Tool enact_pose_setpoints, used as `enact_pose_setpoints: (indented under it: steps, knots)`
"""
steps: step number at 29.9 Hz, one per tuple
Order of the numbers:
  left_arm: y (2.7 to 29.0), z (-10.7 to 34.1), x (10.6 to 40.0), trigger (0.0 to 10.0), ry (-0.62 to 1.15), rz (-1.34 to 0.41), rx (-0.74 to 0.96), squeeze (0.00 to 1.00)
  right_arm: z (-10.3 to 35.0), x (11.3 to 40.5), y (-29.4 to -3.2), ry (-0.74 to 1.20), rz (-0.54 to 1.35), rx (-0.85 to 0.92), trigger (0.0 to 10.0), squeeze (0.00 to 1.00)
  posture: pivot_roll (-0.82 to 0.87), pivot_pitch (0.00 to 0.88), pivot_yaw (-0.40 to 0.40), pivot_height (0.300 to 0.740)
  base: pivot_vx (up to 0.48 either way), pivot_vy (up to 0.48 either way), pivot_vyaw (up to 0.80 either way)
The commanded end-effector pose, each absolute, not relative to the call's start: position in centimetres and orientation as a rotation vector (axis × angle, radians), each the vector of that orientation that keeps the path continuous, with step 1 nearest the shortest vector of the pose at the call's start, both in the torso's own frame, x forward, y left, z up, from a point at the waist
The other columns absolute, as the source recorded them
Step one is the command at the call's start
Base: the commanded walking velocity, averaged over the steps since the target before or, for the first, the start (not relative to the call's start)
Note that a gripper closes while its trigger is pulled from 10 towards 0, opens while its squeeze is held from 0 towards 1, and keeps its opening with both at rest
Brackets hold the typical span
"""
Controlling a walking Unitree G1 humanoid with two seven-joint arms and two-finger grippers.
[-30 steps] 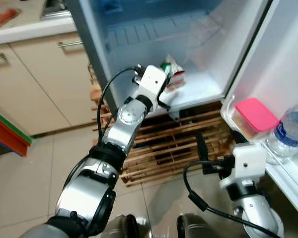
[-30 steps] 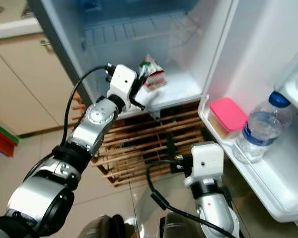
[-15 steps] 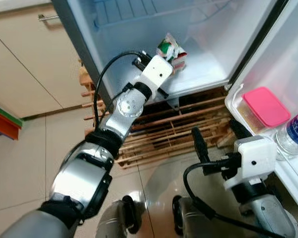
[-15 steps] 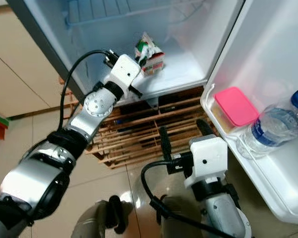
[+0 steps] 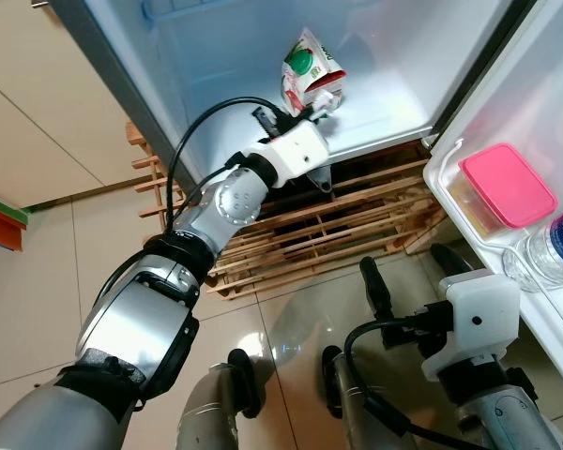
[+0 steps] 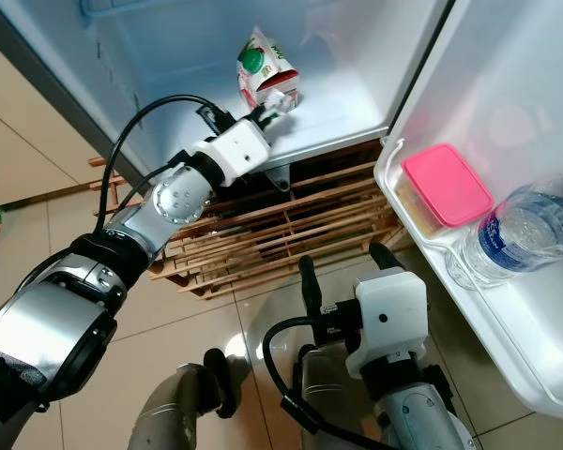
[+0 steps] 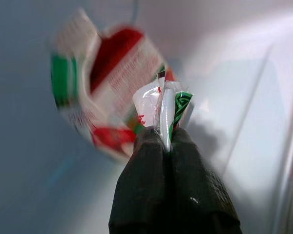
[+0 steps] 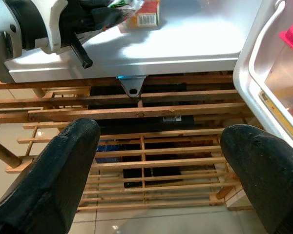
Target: Restocking fridge
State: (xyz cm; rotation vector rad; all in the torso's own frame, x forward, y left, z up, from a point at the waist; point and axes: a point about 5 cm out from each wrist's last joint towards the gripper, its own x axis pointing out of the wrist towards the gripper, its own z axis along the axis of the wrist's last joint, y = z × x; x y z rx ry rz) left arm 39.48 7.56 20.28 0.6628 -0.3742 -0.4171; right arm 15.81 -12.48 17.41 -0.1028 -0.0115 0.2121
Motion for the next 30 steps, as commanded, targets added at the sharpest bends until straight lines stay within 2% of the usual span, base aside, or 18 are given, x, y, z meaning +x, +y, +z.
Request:
enact_pose_setpoints:
  steps: [1,2,9,16,24,30]
  knots:
    - [8.1,20.5,39.8,10.0,-0.347,-0.399,0.631,0.96,17.7,15.4,-12.4,-0.009,0.214,-0.097,10.0,0.02,-0.39,0.396,0.035,0.717,0.000,0.000,0.00]
    - [8.3,20.6,39.9,10.0,-0.343,-0.390,0.629,1.00,17.7,15.4,-12.3,-0.007,0.215,-0.097,10.0,0.02,-0.39,0.395,0.033,0.717,0.000,0.000,0.00]
    - [8.5,21.3,40.1,10.0,-0.360,-0.388,0.673,1.00,17.6,15.6,-12.2,-0.003,0.221,-0.093,10.0,0.03,-0.38,0.393,0.031,0.717,0.000,0.000,0.00]
    - [7.9,23.4,40.1,10.0,-0.489,-0.406,0.841,1.00,17.4,15.7,-12.1,0.005,0.224,-0.091,10.0,0.02,-0.37,0.383,0.028,0.717,0.000,0.000,0.00]
    - [8.5,24.8,40.6,10.0,-0.480,-0.366,0.790,1.00,17.3,16.0,-12.0,0.001,0.221,-0.076,10.0,0.02,-0.36,0.373,0.027,0.717,0.000,0.000,0.00]
    - [8.5,25.5,40.5,10.0,-0.541,-0.339,0.877,1.00,17.3,16.3,-11.9,-0.005,0.228,-0.077,10.0,0.03,-0.36,0.370,0.027,0.717,0.000,0.000,0.00]
